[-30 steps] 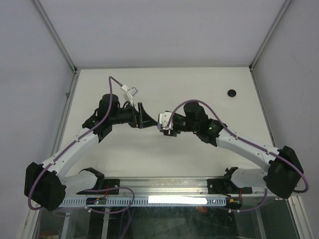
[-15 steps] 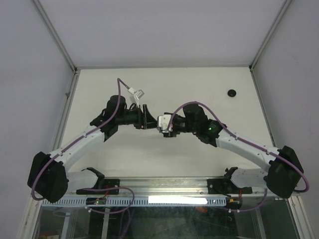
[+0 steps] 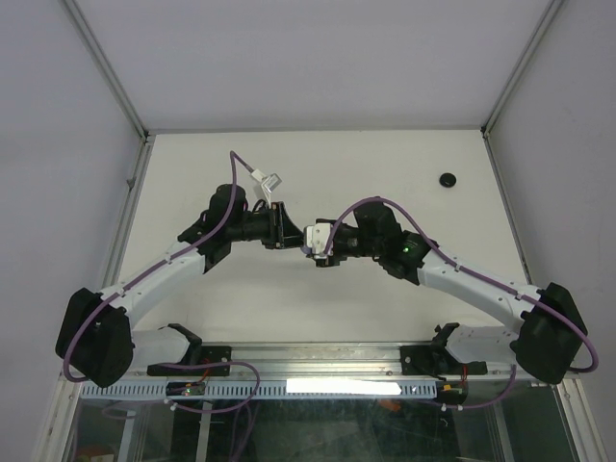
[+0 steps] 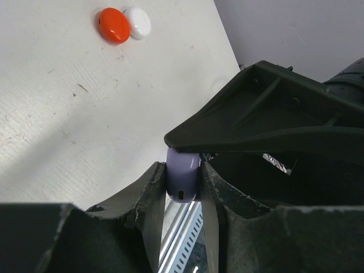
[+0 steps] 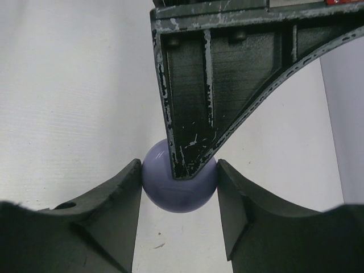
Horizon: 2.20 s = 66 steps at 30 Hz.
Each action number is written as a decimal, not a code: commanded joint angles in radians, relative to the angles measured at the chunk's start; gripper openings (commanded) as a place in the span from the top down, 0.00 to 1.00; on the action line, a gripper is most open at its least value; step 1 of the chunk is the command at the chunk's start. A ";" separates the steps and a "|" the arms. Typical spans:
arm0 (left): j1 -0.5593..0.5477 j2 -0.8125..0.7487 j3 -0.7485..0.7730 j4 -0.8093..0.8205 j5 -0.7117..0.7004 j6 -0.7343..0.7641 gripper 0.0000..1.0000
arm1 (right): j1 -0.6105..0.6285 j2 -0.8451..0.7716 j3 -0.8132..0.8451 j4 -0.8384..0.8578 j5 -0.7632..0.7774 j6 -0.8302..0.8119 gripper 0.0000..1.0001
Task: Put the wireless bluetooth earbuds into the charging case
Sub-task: Pick up the charging case at the center of the board.
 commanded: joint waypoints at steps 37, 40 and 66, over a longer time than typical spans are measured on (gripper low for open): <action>0.001 -0.395 -0.289 0.641 -0.330 -0.087 1.00 | -0.026 -0.137 -0.283 0.896 0.203 1.127 0.38; -0.001 -0.388 -0.294 0.687 -0.325 -0.125 1.00 | -0.025 -0.109 -0.311 1.038 0.203 1.226 0.40; -0.051 -0.305 -0.348 0.947 -0.287 -0.293 0.96 | -0.029 0.088 -0.279 1.435 0.095 1.427 0.71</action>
